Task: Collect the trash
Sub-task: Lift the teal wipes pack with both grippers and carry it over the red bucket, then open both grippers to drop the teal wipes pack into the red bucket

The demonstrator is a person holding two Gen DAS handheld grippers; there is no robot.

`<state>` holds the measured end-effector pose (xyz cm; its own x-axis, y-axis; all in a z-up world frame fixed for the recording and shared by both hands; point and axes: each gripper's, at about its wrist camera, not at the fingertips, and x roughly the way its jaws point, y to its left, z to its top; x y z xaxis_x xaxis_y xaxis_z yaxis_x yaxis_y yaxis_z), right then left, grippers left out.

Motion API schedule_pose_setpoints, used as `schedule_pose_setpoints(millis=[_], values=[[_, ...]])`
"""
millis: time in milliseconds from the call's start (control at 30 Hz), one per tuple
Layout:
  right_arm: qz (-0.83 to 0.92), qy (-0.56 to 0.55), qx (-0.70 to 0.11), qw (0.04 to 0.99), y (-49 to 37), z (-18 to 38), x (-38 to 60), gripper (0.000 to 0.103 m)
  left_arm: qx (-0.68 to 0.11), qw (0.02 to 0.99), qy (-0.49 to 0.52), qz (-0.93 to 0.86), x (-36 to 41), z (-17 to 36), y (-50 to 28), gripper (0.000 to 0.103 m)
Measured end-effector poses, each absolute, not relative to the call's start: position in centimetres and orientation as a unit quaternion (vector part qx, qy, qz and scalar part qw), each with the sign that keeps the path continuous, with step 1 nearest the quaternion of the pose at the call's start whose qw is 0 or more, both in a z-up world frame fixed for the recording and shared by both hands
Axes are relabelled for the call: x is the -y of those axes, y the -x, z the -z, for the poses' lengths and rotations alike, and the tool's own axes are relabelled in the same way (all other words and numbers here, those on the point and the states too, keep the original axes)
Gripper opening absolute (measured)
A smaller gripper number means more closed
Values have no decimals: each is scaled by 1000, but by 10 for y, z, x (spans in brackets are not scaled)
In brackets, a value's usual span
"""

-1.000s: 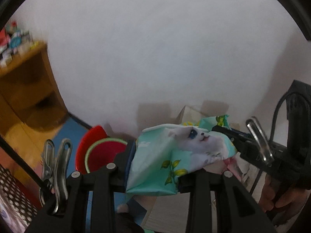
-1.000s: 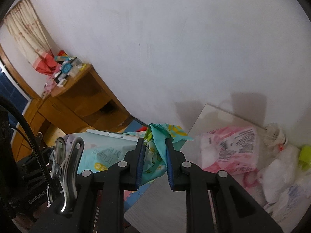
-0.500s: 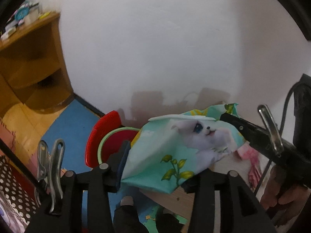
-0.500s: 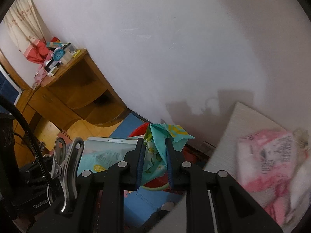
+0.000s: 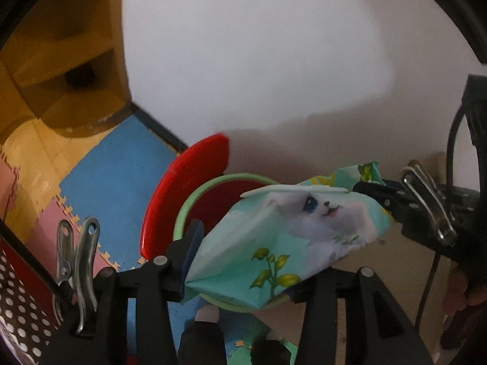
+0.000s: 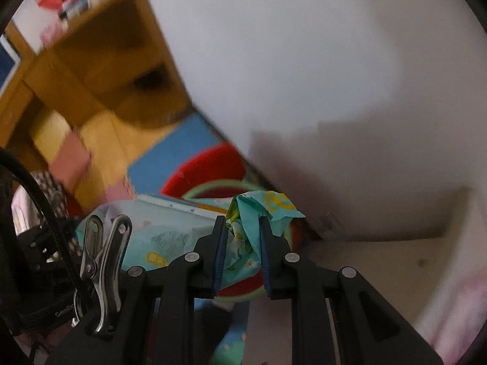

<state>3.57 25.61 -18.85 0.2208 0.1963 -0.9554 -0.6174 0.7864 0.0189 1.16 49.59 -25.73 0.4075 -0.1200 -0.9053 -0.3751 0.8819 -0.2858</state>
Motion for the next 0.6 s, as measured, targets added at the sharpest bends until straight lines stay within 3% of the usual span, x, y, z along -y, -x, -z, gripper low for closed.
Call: schedule_pose_setpoints(millis=[167, 600], values=[[-277, 226, -586, 727, -54, 249, -282, 21, -547, 797, 236, -100, -506, 312, -14, 48], [-239, 291, -658, 652, -84, 358, -289, 21, -570, 796, 177, -97, -491, 377, -38, 47]])
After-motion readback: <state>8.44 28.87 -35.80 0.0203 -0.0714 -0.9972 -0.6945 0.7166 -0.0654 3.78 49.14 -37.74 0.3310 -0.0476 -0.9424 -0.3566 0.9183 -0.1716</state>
